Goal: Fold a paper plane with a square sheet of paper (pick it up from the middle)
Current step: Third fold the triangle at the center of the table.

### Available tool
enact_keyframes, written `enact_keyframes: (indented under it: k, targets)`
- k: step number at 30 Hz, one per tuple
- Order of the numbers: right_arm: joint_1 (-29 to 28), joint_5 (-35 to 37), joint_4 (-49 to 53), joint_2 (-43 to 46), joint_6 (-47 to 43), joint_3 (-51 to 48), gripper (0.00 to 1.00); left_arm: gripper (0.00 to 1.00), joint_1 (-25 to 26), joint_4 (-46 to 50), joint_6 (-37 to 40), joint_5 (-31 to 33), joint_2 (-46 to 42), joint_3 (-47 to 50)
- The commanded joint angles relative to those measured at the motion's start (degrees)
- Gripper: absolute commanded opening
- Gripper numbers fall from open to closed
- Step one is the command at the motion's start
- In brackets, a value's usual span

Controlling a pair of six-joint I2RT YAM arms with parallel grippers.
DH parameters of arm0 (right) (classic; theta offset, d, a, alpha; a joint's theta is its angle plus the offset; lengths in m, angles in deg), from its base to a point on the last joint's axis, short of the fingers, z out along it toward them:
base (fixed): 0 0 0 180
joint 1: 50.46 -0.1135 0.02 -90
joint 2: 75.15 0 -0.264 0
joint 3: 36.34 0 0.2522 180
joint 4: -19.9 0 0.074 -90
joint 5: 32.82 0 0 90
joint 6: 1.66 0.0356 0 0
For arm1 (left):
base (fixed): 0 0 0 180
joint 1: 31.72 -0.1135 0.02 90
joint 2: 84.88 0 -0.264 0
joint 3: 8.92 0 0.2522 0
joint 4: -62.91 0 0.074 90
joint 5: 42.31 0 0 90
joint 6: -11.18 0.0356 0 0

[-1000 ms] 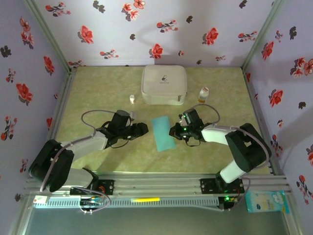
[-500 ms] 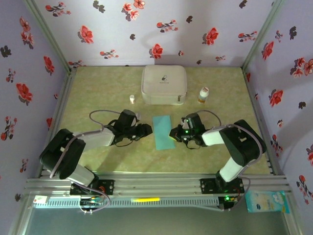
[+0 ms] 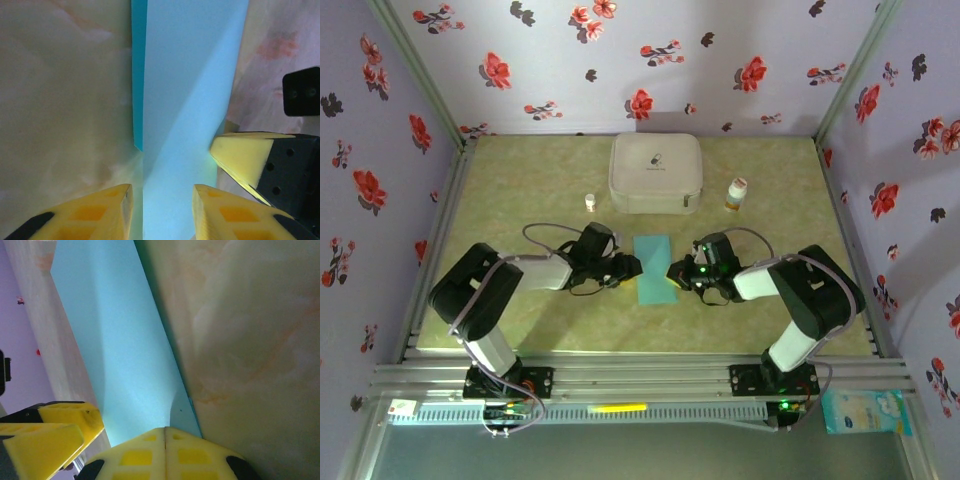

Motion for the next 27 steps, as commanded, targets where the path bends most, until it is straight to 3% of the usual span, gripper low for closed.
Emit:
enact_keyframes:
  k: [1,17,27]
  targets:
    - [-0.4,3.8,5.7,-0.9,-0.6,-1.3,0.06,0.35,0.5,-1.1,-1.2,-1.1,1.4,-1.5]
    - [-0.4,3.9,6.8,-0.5,-1.0,-0.8,0.08,0.21,0.7,-3.3,-2.6,-2.0,3.4,-0.9]
    - [-0.5,1.6,5.9,1.5,-2.1,0.2,0.16,0.01,0.7,-3.9,-3.0,-1.8,1.4,0.3]
